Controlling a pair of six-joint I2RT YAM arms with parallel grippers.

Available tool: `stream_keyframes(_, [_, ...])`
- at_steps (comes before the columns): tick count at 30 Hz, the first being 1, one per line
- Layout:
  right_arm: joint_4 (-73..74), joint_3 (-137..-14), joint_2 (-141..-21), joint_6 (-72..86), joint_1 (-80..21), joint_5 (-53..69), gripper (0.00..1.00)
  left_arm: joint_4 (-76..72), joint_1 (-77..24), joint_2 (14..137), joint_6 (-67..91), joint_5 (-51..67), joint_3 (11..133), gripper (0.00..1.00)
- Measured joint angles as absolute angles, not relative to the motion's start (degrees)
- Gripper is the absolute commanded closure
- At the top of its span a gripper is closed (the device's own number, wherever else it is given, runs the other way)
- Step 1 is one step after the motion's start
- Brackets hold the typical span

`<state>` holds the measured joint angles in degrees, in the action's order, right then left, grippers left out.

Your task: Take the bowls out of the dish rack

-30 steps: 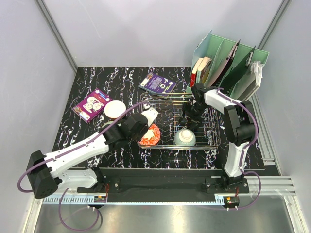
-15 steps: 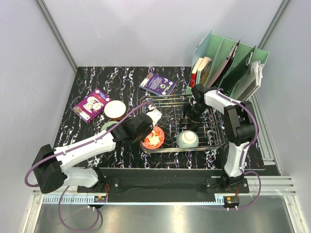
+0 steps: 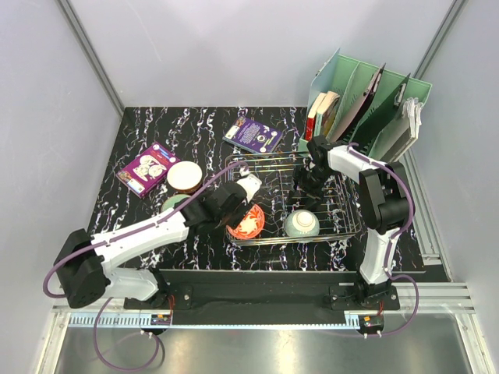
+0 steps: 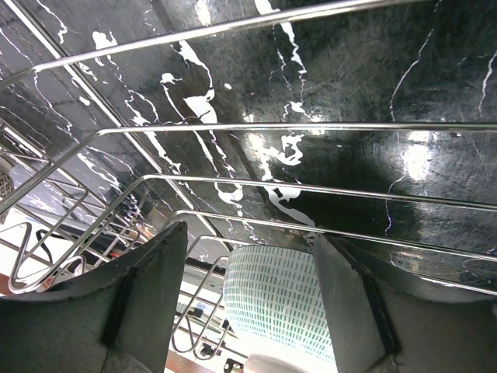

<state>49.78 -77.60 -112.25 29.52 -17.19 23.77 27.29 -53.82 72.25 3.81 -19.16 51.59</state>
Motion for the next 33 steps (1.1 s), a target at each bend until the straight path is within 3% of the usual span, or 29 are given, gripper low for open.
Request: stream_keyframes(33, [49.56, -77.28, -112.27, 29.63, -17.19, 24.01, 0.24, 24.53, -49.98, 79.44, -3.25, -8.91, 55.57, 0.49])
